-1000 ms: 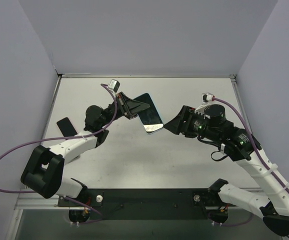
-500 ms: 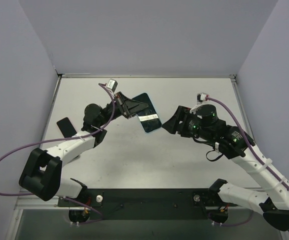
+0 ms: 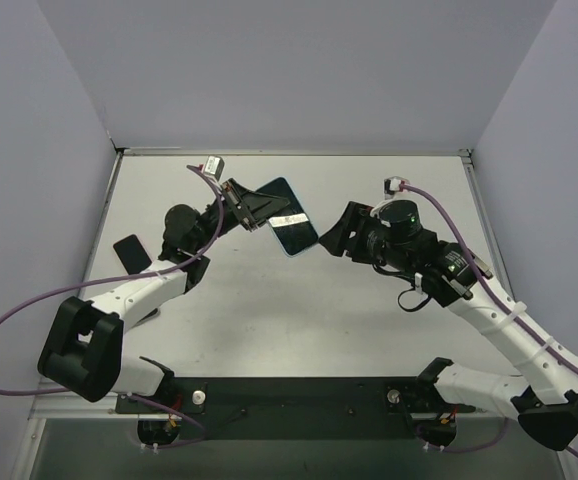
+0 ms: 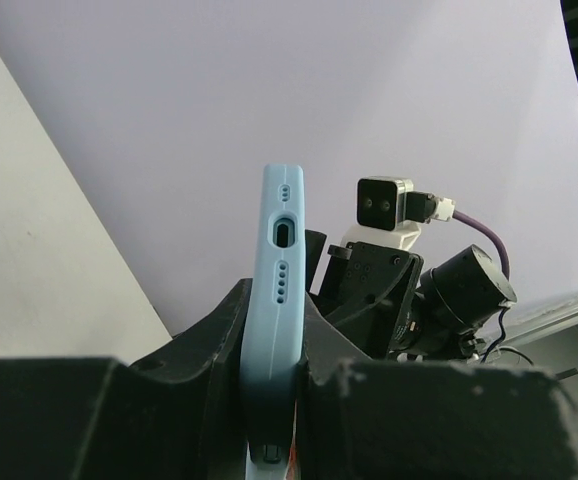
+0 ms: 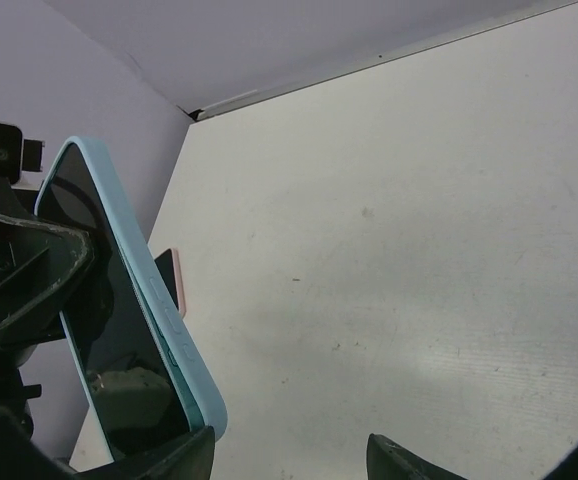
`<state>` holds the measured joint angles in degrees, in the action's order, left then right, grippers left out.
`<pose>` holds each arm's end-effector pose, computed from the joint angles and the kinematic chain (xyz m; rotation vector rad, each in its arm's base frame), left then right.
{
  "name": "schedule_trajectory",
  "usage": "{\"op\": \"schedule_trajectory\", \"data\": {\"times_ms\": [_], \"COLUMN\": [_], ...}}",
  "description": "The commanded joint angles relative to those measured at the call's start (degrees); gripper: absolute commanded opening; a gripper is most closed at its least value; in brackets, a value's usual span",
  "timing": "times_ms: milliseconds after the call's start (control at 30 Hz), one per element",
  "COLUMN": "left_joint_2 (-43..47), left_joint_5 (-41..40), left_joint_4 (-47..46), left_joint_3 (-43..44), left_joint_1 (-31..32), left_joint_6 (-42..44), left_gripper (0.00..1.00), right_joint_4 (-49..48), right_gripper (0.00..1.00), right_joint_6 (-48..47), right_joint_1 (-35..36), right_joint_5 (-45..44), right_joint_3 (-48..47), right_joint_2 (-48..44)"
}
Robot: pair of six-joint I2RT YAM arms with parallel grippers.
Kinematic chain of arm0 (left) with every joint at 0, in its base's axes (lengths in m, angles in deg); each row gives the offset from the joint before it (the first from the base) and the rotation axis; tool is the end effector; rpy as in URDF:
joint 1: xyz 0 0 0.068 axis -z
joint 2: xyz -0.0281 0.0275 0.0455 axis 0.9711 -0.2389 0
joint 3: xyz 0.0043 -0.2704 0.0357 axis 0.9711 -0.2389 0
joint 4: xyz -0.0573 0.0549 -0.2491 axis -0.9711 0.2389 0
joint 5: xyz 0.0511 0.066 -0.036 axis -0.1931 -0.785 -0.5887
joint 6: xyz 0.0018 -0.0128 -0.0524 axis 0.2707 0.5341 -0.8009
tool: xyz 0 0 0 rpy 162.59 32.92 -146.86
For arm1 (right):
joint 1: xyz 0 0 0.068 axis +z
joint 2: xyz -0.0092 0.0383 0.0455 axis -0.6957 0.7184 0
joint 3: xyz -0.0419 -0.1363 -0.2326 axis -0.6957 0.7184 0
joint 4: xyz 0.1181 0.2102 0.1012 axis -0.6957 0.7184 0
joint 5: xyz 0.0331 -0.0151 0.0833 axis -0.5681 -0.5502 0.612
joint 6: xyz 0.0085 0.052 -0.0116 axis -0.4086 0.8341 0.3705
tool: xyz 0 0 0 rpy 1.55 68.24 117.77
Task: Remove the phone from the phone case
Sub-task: Remove the phone case from the phone.
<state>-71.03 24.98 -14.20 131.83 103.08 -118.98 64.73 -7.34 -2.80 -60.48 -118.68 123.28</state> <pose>0.2611 -0.1541 0.3228 -0.1406 1.5465 -1.9484 0.1776 0.1574 0.3957 -0.0067 2.0004 1.0036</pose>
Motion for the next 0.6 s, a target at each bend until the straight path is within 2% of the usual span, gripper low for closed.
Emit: {"op": "schedule_trajectory", "data": {"times_ms": [0,200,367,433,567], "left_joint_2": [7.17,7.0,6.12,5.42,3.66], "left_joint_5": [2.84,2.58,2.05,1.79,0.65], "left_joint_4": [-15.68,-16.82,-18.67,-20.25,-25.24], "left_joint_3": [8.46,8.82,7.85,7.06,5.92], "left_joint_1": [2.99,2.99,3.07,3.08,3.43], "left_joint_6": [-11.62,-13.02,-15.21,-16.01,-19.25], "left_gripper": [0.0,0.0,0.0,0.0,0.0], "right_joint_4": [1.03,-2.21,-17.75,-25.9,-35.16], "right_gripper": [0.55,0.55,0.56,0.56,0.57], "right_joint_6": [-1.28,-0.32,3.72,6.62,9.0], "right_joint_1": [0.03,-0.93,-3.83,-5.33,-5.77], "right_joint_5": [-2.38,1.48,13.93,17.21,22.75], "right_joint_3": [4.31,5.63,13.36,15.73,19.07], "right_joint_2": [5.98,7.3,4.67,4.49,5.63]}}
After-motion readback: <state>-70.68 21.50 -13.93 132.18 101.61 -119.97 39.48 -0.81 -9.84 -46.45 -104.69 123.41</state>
